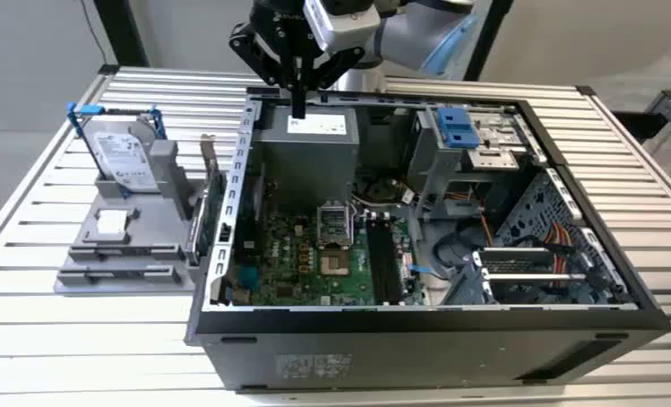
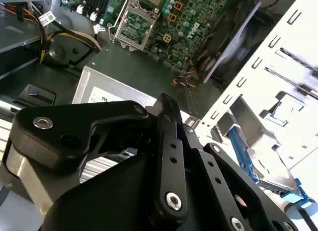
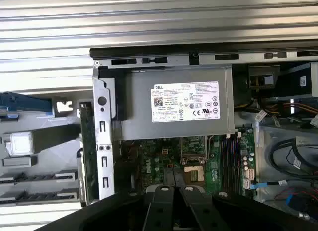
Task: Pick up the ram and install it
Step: 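Reach for the ram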
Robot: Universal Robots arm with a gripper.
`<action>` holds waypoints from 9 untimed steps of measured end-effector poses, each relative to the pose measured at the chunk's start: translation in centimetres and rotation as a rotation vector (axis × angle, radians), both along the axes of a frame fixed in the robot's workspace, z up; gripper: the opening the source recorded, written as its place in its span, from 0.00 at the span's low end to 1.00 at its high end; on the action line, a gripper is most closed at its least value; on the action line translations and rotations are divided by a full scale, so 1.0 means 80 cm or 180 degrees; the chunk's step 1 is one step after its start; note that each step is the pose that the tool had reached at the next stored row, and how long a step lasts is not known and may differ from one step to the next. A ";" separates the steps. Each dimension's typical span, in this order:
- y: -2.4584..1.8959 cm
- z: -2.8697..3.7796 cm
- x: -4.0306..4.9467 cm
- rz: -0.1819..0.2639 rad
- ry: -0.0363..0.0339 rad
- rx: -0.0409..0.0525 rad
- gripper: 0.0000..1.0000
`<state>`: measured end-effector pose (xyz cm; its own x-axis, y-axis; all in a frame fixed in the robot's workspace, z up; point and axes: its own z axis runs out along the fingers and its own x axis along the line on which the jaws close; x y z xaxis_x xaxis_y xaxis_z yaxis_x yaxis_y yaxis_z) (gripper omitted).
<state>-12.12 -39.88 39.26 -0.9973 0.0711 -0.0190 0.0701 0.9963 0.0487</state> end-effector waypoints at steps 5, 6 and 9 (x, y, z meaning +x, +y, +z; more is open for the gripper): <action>0.0000 0.0000 0.000 0.0000 0.0000 0.0000 0.00; 0.0000 0.0000 0.000 0.0000 0.0000 0.0000 0.00; 0.0001 0.0000 0.000 0.0000 0.0000 0.0000 0.00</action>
